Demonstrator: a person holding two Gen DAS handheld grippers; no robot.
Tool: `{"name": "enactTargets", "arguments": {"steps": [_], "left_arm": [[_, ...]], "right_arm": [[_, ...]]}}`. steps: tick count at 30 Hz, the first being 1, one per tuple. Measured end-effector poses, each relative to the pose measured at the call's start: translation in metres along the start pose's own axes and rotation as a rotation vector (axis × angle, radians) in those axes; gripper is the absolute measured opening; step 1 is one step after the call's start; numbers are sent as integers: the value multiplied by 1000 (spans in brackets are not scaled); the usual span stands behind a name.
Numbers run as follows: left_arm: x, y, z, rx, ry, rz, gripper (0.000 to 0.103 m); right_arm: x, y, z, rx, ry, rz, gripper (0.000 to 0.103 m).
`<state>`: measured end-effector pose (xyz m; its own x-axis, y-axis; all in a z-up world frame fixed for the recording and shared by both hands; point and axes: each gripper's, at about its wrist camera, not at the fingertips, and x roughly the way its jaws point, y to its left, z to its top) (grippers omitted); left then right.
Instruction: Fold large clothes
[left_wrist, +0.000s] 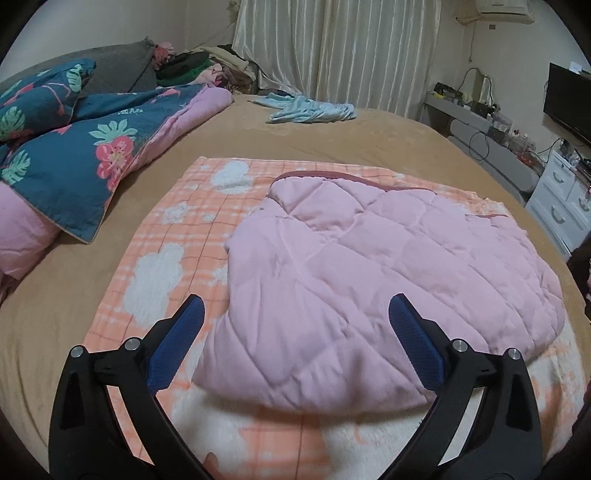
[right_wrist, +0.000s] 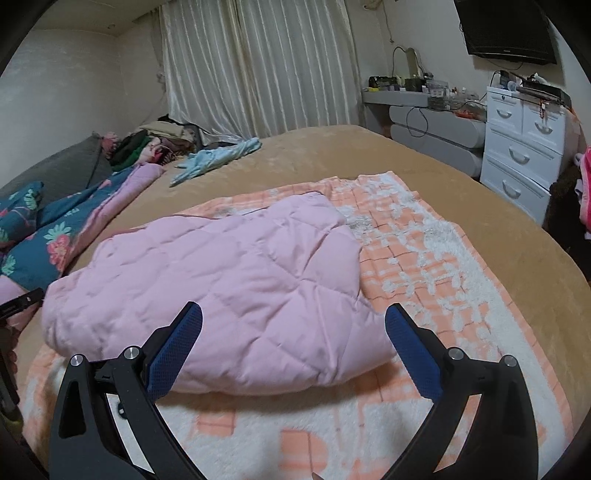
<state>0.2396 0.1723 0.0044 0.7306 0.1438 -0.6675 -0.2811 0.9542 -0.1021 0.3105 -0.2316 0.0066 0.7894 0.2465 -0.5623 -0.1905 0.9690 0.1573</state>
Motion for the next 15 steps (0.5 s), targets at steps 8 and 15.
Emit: {"name": "enactTargets", "arguments": {"steps": [8,15], "left_arm": [[-24,0,-27,-20,-3,-3,93],[-40,2,-47,-31,-2,-4,93]], "right_arm": [[-29,18,-16,-26,-18,32,99],[-43,34,-34,-48,0,75,99]]}}
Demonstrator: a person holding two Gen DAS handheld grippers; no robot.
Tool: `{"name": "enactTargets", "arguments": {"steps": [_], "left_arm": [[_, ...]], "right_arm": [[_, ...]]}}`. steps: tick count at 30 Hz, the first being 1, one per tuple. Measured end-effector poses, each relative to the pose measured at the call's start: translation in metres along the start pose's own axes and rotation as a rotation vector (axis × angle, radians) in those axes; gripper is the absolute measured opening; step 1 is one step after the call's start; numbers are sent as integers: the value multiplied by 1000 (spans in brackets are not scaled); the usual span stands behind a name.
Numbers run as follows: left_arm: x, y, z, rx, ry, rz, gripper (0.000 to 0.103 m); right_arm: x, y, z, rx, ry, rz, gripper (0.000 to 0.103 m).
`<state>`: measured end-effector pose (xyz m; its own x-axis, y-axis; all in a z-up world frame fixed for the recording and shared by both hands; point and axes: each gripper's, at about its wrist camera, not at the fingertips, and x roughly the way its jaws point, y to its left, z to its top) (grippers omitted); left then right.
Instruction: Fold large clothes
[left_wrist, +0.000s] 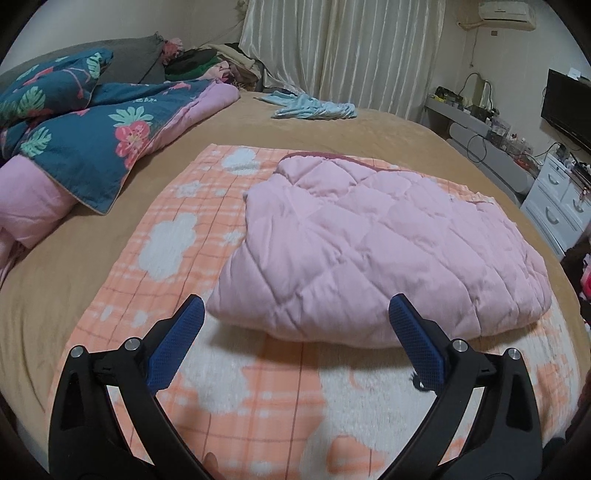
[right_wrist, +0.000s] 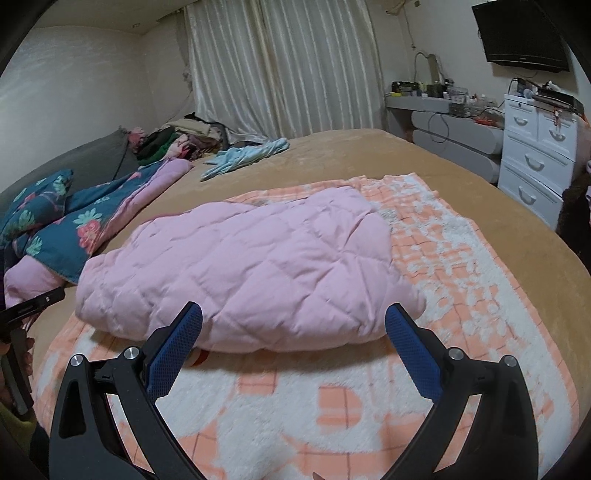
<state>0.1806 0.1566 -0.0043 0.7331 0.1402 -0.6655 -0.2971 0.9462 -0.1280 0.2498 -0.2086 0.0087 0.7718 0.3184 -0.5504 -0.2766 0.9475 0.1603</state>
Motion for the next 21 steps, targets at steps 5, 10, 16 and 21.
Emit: {"name": "enactTargets", "arguments": {"steps": [5,10,16,21], "left_arm": [[0,4,-16,-22,26,-2,93],[17,11,-35,-115,118,-63,93],[45,23,-39,-292,182,-181,93],[68,30,-22,-425,162,-238,93]], "right_arm": [[2,2,-14,21,25,3,99],[21,-8,-29,133,108,1,99],[49,-29,-37,295,166,-15,99],[71,-45,-31,411,175,-17,99]]}}
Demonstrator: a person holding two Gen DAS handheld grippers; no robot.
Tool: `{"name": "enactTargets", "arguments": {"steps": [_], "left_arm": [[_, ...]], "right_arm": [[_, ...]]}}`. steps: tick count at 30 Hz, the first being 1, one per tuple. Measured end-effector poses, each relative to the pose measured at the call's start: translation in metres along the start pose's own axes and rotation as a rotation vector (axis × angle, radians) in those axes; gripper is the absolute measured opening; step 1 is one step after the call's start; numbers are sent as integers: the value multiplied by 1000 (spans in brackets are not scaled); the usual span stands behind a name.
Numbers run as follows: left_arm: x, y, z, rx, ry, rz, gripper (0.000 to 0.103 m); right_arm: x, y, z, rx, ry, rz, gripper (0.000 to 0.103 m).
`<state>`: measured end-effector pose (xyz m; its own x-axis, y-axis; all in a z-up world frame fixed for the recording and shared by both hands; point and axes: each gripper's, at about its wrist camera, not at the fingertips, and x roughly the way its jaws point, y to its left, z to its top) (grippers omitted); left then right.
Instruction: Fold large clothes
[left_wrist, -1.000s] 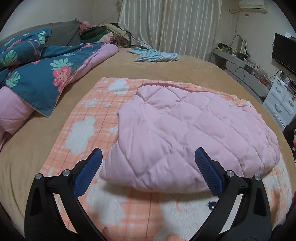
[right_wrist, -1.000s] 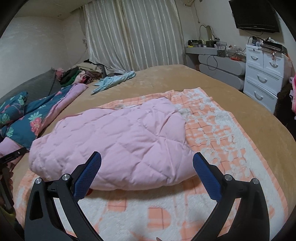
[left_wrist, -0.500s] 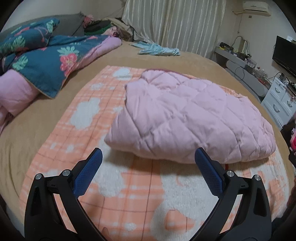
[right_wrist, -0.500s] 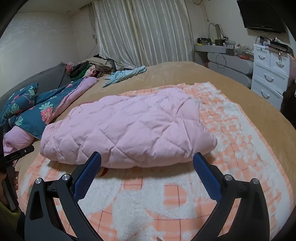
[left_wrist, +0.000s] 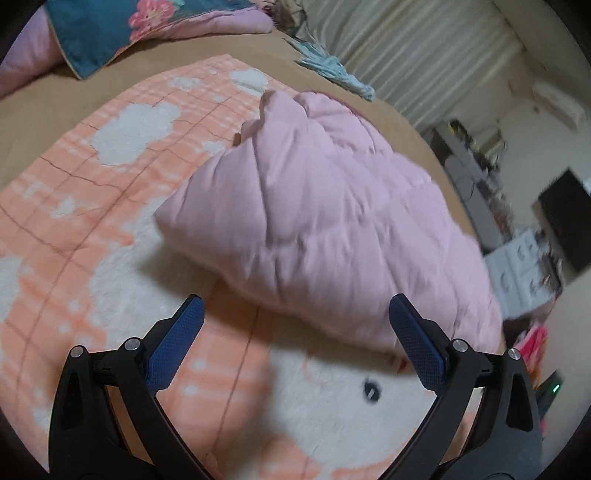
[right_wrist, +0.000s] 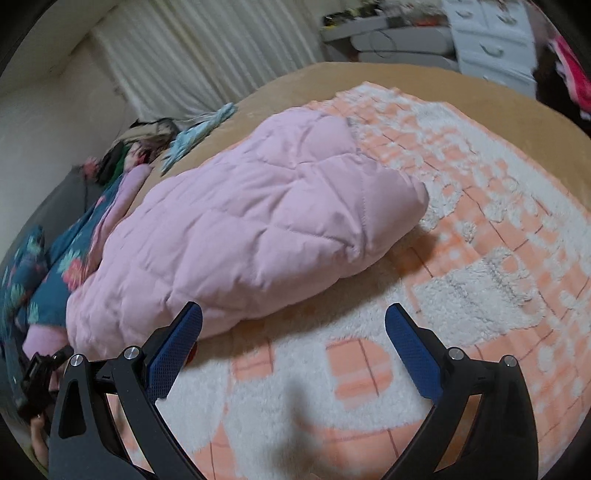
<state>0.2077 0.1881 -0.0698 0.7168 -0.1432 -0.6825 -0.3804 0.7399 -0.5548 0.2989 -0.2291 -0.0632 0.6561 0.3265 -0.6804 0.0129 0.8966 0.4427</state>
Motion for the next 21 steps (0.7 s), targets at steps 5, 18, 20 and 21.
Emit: {"name": "enactTargets", "arguments": {"steps": [5,18,20,21], "left_arm": [[31,17,14,-185,44,-70,93],[78,29,22,-268,49,-127,95],[81,27,24,-255,40,-122,95],[81,25,23,-248,35,-119,95]], "right_arm": [[22,-17,13,142,7,21,99],[80,-39,41,284,21,133,99],[89,-39,45,281,20,151,99],[92,-39,47,276,16,160,99]]}}
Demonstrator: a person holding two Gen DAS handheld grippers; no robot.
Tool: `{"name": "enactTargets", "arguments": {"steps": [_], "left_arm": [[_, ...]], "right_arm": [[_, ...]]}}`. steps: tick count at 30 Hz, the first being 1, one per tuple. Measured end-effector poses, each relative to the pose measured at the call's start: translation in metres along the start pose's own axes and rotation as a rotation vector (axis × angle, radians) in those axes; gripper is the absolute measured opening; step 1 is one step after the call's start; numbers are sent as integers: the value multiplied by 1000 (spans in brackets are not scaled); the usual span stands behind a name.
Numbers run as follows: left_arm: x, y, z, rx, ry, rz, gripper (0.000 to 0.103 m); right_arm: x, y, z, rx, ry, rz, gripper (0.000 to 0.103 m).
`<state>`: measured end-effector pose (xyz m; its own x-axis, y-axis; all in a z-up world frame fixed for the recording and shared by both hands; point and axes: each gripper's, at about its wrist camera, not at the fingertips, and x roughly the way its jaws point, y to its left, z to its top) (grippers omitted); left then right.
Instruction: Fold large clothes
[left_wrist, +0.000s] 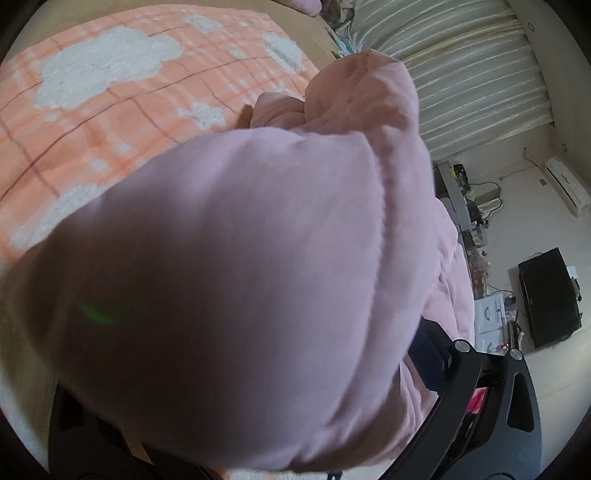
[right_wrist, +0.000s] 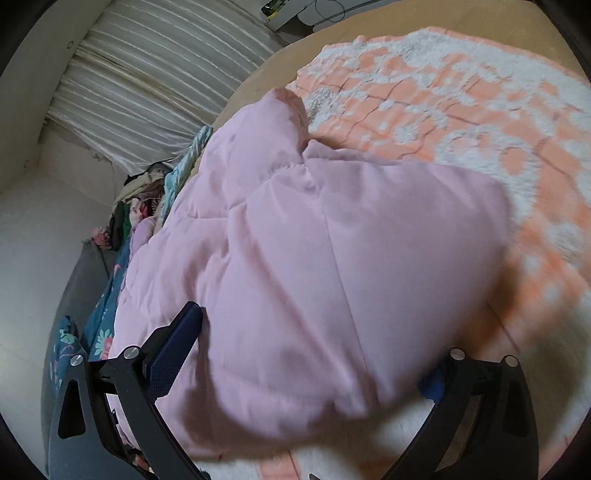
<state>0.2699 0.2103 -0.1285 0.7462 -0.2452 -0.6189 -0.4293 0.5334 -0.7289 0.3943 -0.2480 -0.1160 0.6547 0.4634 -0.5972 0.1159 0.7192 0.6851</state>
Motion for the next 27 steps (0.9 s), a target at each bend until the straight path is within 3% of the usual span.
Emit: {"name": "enactTargets", "arguments": {"steps": [6,8,10,14,17,27], "left_arm": [[3,-5,1,53,-37,16,95],[3,-7,1,66,-44,23,93],[1,-14,1,93,-48,33,85],[-11,-40,-2,205,-77,63,56],[-21,-60,-6,285,-100,99,44],[-62,-99,-11,433,-164,149,32]], "right_arm": [[10,1,6,-35,-5,30,97],[9,2,6,-53,-4,49,83],[8,8,8,-84,-9,58,71],[-2,32,7,-242,-37,41,49],[-9,50,5,-328,-48,22,41],[-60,121,-5,-646,-101,3,34]]}}
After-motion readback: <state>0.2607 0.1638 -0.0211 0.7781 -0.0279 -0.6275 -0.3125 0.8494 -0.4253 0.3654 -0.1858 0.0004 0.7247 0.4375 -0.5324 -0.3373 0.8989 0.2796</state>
